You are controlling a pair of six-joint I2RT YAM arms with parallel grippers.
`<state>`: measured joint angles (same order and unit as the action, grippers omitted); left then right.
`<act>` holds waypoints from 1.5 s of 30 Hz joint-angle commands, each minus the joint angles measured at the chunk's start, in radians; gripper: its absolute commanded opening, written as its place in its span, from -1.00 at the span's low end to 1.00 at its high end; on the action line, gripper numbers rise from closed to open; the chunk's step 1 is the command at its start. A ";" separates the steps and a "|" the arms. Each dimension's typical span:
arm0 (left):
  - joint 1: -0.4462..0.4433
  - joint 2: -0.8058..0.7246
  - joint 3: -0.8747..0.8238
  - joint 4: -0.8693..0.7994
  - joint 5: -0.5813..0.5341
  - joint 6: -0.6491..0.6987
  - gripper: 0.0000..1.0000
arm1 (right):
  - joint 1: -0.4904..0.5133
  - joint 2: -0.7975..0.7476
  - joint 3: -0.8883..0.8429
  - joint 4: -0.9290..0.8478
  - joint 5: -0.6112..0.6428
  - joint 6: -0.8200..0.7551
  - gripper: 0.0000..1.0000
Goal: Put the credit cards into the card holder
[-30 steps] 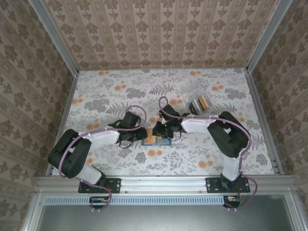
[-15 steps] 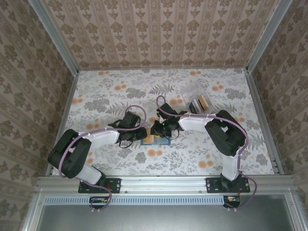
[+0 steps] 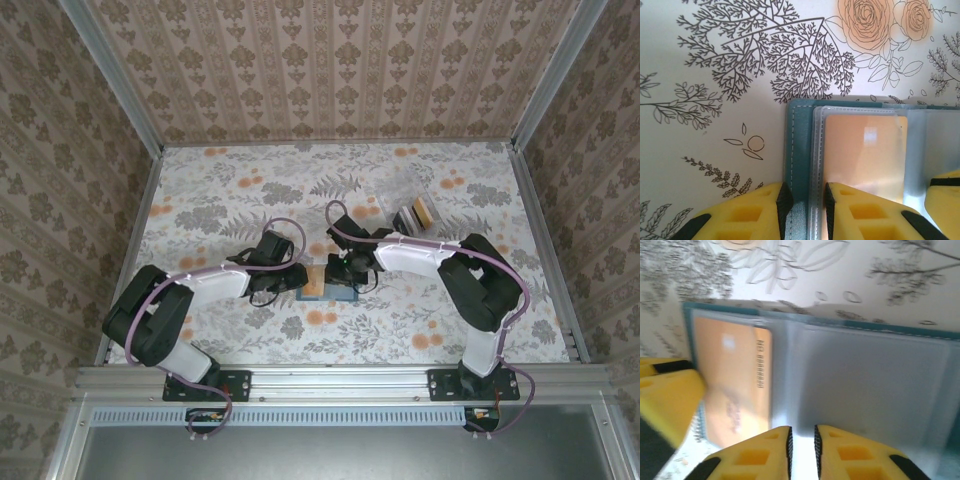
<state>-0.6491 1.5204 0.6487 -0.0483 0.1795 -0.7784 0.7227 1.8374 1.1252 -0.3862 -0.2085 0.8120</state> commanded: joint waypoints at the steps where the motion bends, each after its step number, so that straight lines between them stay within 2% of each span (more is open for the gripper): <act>1: -0.007 0.026 -0.012 -0.070 -0.011 -0.005 -0.45 | -0.006 0.013 -0.006 -0.125 0.093 -0.015 -0.64; 6: -0.007 0.013 -0.011 -0.079 -0.013 -0.004 -0.45 | -0.007 -0.026 0.012 -0.146 0.117 -0.049 -0.62; 9: -0.007 0.000 -0.006 -0.087 -0.015 0.000 -0.44 | -0.009 -0.069 0.041 -0.196 0.146 -0.073 -0.54; 15: -0.007 -0.067 -0.004 -0.085 -0.012 0.008 -0.33 | -0.045 -0.174 0.100 -0.299 0.269 -0.140 -0.46; 24: -0.006 -0.143 0.032 -0.122 -0.041 0.031 -0.10 | -0.229 -0.280 0.154 -0.402 0.355 -0.274 -0.33; 28: -0.006 -0.166 0.040 -0.121 -0.050 0.036 -0.01 | -0.273 -0.238 0.221 -0.472 0.393 -0.349 -0.26; 34: -0.003 -0.192 0.053 -0.121 -0.064 0.044 0.13 | -0.283 -0.153 0.312 -0.553 0.479 -0.430 -0.20; 45: 0.003 -0.194 0.062 -0.121 -0.069 0.034 0.23 | -0.284 -0.013 0.406 -0.621 0.553 -0.502 -0.18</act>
<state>-0.6476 1.3460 0.6907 -0.1509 0.1287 -0.7551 0.4427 1.7947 1.4895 -0.9474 0.2710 0.3489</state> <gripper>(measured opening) 0.614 0.410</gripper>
